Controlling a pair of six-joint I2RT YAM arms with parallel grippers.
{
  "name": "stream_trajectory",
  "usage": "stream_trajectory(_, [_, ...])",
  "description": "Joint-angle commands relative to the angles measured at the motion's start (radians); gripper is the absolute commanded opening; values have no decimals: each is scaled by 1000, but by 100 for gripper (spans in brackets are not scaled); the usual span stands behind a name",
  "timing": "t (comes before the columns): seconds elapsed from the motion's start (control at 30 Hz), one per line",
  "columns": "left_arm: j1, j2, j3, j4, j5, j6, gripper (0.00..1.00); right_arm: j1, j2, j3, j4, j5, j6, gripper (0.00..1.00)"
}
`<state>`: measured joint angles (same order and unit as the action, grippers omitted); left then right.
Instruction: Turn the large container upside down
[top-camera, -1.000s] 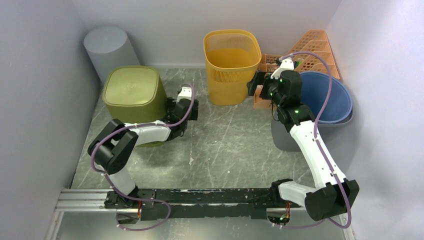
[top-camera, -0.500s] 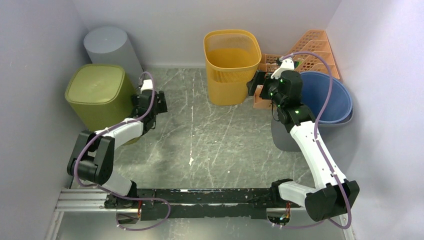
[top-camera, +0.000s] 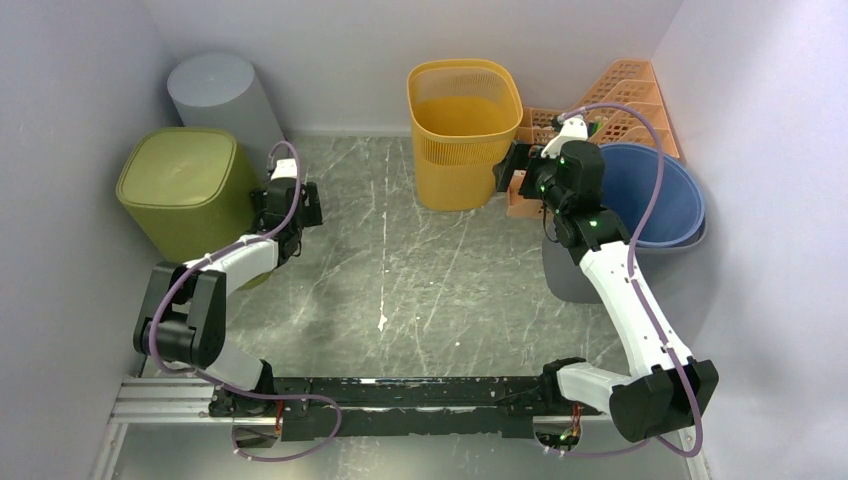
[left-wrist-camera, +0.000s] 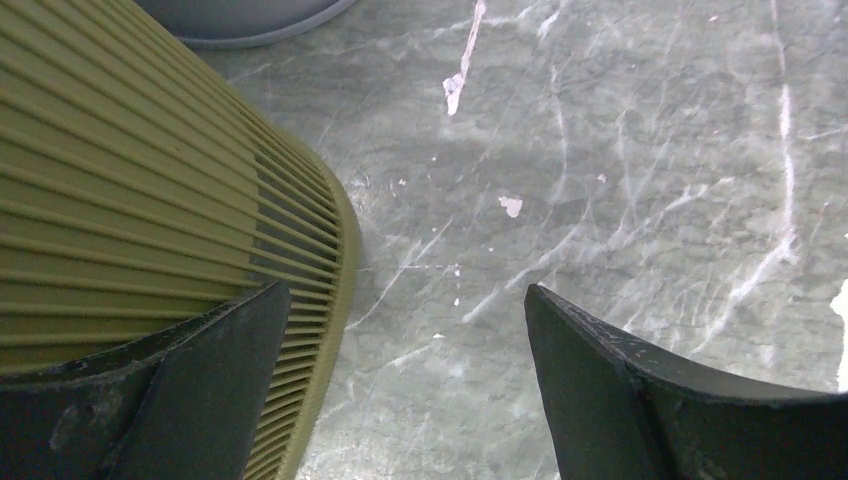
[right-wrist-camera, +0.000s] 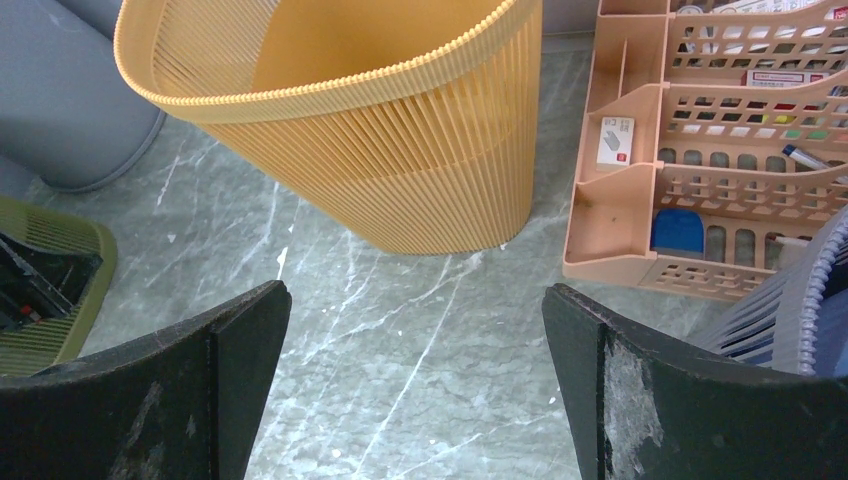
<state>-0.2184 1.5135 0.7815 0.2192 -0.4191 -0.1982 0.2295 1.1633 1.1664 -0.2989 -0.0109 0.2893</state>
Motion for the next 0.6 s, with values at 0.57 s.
stream_trajectory(0.57, [-245, -131, 284, -407, 288, -70, 99, 122, 83, 210, -63, 86, -110, 100])
